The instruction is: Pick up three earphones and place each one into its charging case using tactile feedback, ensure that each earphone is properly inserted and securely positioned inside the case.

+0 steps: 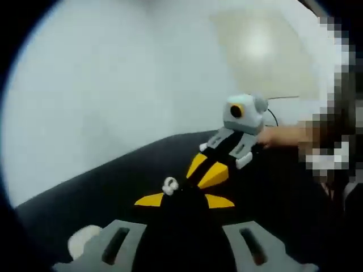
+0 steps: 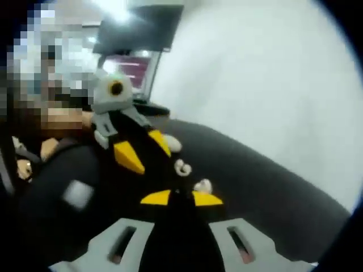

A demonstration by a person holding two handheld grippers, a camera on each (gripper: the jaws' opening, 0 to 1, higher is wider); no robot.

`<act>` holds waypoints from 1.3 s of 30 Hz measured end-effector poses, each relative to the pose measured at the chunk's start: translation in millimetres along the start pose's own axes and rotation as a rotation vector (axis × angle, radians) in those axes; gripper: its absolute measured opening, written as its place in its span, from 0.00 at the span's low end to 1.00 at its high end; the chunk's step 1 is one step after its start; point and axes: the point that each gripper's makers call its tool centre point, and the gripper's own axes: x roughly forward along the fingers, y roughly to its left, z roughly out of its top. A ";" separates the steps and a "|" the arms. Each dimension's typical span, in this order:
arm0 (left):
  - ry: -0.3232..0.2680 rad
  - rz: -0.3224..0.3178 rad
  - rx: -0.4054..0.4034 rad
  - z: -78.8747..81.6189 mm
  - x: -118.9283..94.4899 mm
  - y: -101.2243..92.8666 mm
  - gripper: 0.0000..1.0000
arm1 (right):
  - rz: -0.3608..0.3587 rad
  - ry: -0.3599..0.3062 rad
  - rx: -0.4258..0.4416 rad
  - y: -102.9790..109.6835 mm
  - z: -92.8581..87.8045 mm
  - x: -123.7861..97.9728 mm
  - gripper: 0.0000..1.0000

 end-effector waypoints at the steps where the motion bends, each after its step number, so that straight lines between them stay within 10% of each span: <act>1: 0.013 -0.023 -0.039 -2.7 0.2 -3.7 0.15 | 0.021 -0.020 -0.024 5.6 4.8 -0.6 0.14; 7: 0.126 -0.105 -0.081 -23.6 7.1 -16.2 0.18 | 0.100 0.039 -0.067 26.3 -2.8 2.9 0.14; 14: 0.085 -0.078 0.052 -15.0 9.2 -17.8 0.17 | 0.180 0.070 0.227 33.4 -6.2 2.3 0.14; 24: 0.066 -0.057 0.257 -10.3 14.7 -29.1 0.11 | 0.204 0.056 0.338 33.3 -4.1 -1.9 0.13; 39: 0.062 -0.041 0.352 -8.8 13.3 -28.9 0.10 | 0.162 0.034 0.474 16.3 -4.4 -8.0 0.04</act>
